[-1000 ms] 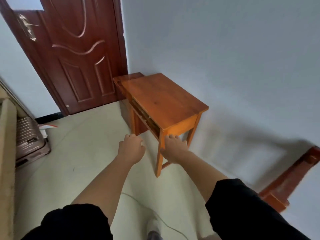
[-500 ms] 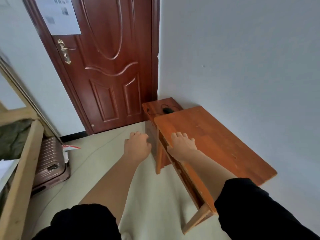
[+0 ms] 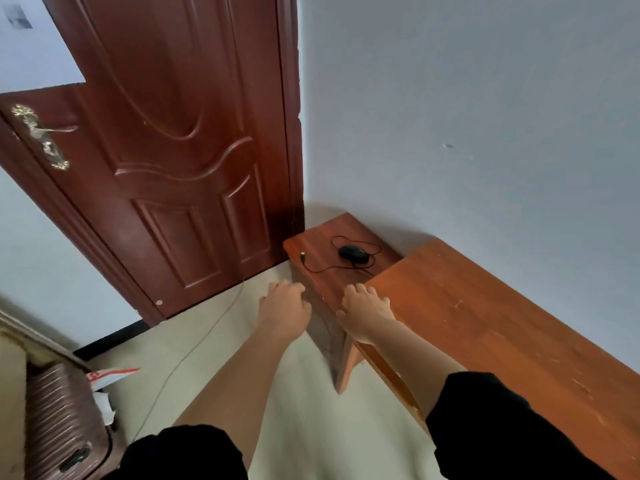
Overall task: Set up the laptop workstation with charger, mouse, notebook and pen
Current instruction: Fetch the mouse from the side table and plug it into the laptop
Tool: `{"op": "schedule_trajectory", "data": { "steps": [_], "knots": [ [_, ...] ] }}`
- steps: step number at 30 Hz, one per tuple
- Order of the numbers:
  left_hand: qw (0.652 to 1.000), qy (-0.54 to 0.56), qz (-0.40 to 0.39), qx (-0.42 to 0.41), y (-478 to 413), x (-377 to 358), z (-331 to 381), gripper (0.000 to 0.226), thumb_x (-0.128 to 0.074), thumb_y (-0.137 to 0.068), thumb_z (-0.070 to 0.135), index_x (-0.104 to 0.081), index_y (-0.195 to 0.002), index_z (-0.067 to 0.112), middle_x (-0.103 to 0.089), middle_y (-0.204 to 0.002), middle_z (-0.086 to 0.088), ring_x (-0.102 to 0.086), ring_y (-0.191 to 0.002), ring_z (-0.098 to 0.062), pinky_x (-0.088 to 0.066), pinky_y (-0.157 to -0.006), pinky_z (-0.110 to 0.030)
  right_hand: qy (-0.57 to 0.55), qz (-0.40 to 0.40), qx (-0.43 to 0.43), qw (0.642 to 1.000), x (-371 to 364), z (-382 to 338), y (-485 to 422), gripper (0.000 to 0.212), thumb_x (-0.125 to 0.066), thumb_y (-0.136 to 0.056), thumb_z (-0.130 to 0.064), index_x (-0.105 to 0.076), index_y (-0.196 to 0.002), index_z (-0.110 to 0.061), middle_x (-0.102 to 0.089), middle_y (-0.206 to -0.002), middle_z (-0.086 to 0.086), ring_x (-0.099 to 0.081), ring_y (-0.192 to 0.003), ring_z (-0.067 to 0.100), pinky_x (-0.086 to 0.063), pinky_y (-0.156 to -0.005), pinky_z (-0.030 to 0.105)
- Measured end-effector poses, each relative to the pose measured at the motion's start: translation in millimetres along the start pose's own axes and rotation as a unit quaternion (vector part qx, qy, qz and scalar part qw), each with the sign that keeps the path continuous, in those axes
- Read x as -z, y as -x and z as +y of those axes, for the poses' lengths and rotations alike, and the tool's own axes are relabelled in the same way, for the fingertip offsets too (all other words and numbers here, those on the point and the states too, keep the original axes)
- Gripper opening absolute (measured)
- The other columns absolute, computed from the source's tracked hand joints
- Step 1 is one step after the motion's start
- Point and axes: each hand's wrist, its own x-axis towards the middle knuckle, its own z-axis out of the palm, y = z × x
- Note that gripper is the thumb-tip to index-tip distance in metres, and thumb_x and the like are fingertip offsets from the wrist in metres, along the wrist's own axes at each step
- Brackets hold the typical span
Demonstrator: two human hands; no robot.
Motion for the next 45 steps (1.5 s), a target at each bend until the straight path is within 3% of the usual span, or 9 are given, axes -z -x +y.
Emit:
{"op": "schedule_trajectory", "data": {
  "steps": [10,18,24,29,35,40,45],
  "knots": [
    [0.996,-0.005,-0.078,-0.051,-186.6,-56.0,-12.7,0.042,-0.045,-0.094,0.026,-0.051,-0.135,0.02,-0.056,-0.125,-0.003,-0.046,-0.12,-0.021,-0.043,-0.093,-0.037,-0.036,-0.029,-0.099,0.994,-13.3,38.5,-174.8,0.043,-0.044,-0.095,-0.033,-0.042,-0.132,-0.012,-0.045,-0.135,0.008,-0.04,-0.125,0.03,-0.038,-0.102,0.049],
    [0.983,-0.002,-0.174,-0.061,-336.2,-114.1,-4.5,0.042,-0.045,-0.093,0.023,-0.054,-0.133,0.018,-0.058,-0.123,-0.004,-0.048,-0.118,-0.022,-0.047,-0.093,-0.038,-0.099,-0.119,-0.181,0.971,-40.2,86.9,-306.3,0.045,-0.044,-0.094,-0.027,-0.041,-0.136,-0.012,-0.043,-0.139,0.009,-0.037,-0.13,0.031,-0.036,-0.104,0.048],
    [0.967,0.006,-0.246,-0.072,-391.3,-160.5,-2.0,0.04,-0.048,-0.093,0.025,-0.055,-0.131,0.019,-0.057,-0.124,-0.004,-0.049,-0.119,-0.021,-0.046,-0.097,-0.037,-0.125,-0.143,-0.224,0.956,-64.1,107.8,-354.8,0.043,-0.044,-0.093,-0.028,-0.04,-0.133,-0.013,-0.044,-0.135,0.008,-0.04,-0.126,0.029,-0.041,-0.101,0.043],
    [0.952,-0.008,-0.288,-0.101,-420.3,-203.6,-7.1,0.038,-0.051,-0.094,0.032,-0.054,-0.129,0.019,-0.056,-0.123,-0.001,-0.049,-0.119,-0.019,-0.045,-0.095,-0.033,-0.11,-0.079,-0.255,0.957,-81.0,120.6,-390.3,0.051,-0.042,-0.096,-0.027,-0.03,-0.144,-0.014,-0.04,-0.142,0.006,-0.039,-0.127,0.026,-0.039,-0.102,0.039],
    [0.95,-0.007,-0.267,-0.16,-447.3,-235.9,-6.2,0.034,-0.051,-0.093,0.04,-0.051,-0.122,0.021,-0.054,-0.117,0.002,-0.051,-0.113,-0.016,-0.047,-0.085,-0.028,-0.093,-0.043,-0.265,0.959,-100.4,131.2,-423.0,0.066,-0.049,-0.095,-0.029,-0.017,-0.152,-0.018,-0.027,-0.155,0.0,-0.025,-0.14,0.021,-0.03,-0.108,0.038],
    [0.905,-0.083,-0.329,-0.256,-458.4,-253.9,-6.4,0.039,-0.057,-0.087,0.052,-0.054,-0.11,0.02,-0.057,-0.109,0.001,-0.056,-0.105,-0.018,-0.049,-0.081,-0.031,-0.072,-0.062,-0.265,0.96,-116.9,142.8,-441.2,0.073,-0.052,-0.094,-0.036,-0.012,-0.153,-0.018,-0.026,-0.157,0.001,-0.022,-0.143,0.022,-0.025,-0.109,0.039],
    [0.894,-0.076,-0.364,-0.251,-457.1,-259.6,-9.1,0.03,-0.051,-0.094,0.043,-0.061,-0.1,0.016,-0.058,-0.108,-0.003,-0.059,-0.101,-0.022,-0.046,-0.079,-0.034,-0.043,-0.069,-0.27,0.959,-121.6,144.8,-444.0,0.071,-0.054,-0.092,-0.04,-0.021,-0.15,-0.015,-0.029,-0.155,0.003,-0.019,-0.145,0.022,-0.025,-0.109,0.04]
  ]
}}
